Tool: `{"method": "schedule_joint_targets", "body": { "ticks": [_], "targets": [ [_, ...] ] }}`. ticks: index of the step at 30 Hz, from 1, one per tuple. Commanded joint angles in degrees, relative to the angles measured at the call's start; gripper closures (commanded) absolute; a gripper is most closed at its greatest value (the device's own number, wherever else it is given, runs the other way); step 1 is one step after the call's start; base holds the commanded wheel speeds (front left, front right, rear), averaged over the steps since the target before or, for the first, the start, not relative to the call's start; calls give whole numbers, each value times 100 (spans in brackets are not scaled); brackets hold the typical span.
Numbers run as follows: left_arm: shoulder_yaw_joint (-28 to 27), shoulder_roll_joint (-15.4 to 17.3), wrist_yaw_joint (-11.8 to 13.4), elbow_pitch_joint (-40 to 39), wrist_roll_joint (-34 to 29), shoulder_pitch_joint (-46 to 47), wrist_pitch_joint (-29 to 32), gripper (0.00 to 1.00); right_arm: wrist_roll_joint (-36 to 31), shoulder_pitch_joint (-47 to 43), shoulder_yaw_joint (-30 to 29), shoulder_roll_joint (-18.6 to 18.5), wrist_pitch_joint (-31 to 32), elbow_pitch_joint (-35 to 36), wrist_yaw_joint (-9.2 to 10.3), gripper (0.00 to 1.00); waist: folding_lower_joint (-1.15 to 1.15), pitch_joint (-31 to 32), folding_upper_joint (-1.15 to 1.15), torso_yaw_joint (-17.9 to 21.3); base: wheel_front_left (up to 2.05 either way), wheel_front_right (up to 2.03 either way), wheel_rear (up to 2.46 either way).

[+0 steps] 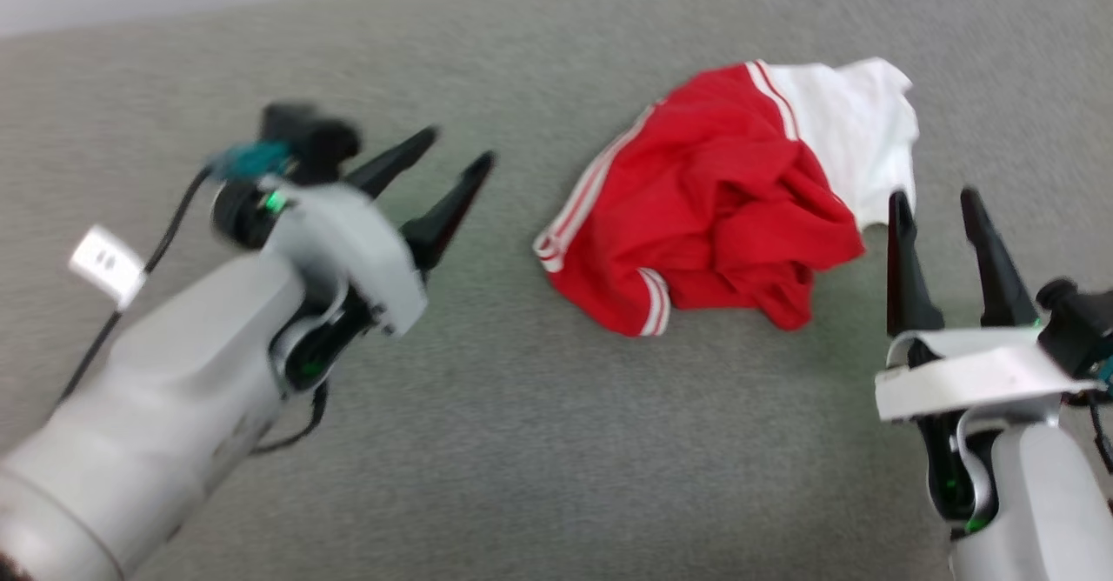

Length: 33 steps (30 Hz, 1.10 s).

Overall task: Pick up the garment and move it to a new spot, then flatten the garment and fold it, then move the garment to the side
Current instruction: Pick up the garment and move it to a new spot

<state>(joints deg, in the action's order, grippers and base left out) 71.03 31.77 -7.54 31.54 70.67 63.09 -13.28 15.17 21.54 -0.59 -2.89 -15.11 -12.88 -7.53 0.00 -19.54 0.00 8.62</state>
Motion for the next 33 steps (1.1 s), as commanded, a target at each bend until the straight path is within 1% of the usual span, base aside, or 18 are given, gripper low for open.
{"method": "schedule_joint_targets", "body": {
  "ticks": [1, 4, 8, 12, 16, 18, 20, 24, 27, 30, 33],
  "targets": [
    [-133, 0, 12, 149, 134, -263, -107, 0, -94, -147, -39, -2, -4, -68, 8, 0, 0, 484, 0, -494, 0, 0, 0],
    [-437, -14, 12, 502, 207, -777, -181, 0, -196, -282, -94, -11, -4, -155, 8, 0, 0, 661, 0, -688, 0, 0, 0],
    [-1430, -139, 12, 667, -13, -1505, -181, 0, -187, -582, -292, -100, -3, -176, 8, 0, 0, 841, 0, -1050, 0, 0, 0],
    [-2351, -177, 12, 702, -580, -2167, -183, 0, -181, -858, -421, -184, 46, -152, 8, 0, 0, 973, 0, -1318, 0, 0, 0],
    [-3303, -211, 12, 556, -1136, -2835, -183, 0, -206, -1078, -510, -265, 135, -76, 8, 0, 0, 1082, 0, -1468, 0, 0, 0],
    [-3782, -190, 23, 426, -1482, -3166, -184, 0, -233, -1145, -551, -324, 175, -23, 8, 0, 0, 1127, 0, -1489, 0, 0, 0],
    [-4249, -242, 92, 249, -1846, -3521, -183, 0, -246, -1227, -610, -353, 202, 13, 8, 0, 0, 1190, 0, -1506, 0, 0, 0],
    [-5281, -423, 367, -270, -2576, -4306, -185, 0, -260, -1402, -720, -405, 267, 71, 8, 0, 0, 1364, 0, -1474, 0, 0, 0],
    [-5911, -596, 541, -745, -3158, -4898, -184, 0, -247, -1567, -797, -432, 300, 104, 8, 0, 0, 1524, 0, -1426, 0, 0, 0],
    [-6406, -790, 702, -1243, -3769, -5411, -184, 0, -204, -1724, -891, -468, 333, 147, 8, 0, 0, 1677, 0, -1407, 0, 0, 0],
    [-6678, -976, 694, -1651, -4244, -5815, -185, 0, -164, -1795, -949, -500, 390, 268, 8, 0, 0, 1785, 0, -1384, 0, 0, 0]
  ]
}}
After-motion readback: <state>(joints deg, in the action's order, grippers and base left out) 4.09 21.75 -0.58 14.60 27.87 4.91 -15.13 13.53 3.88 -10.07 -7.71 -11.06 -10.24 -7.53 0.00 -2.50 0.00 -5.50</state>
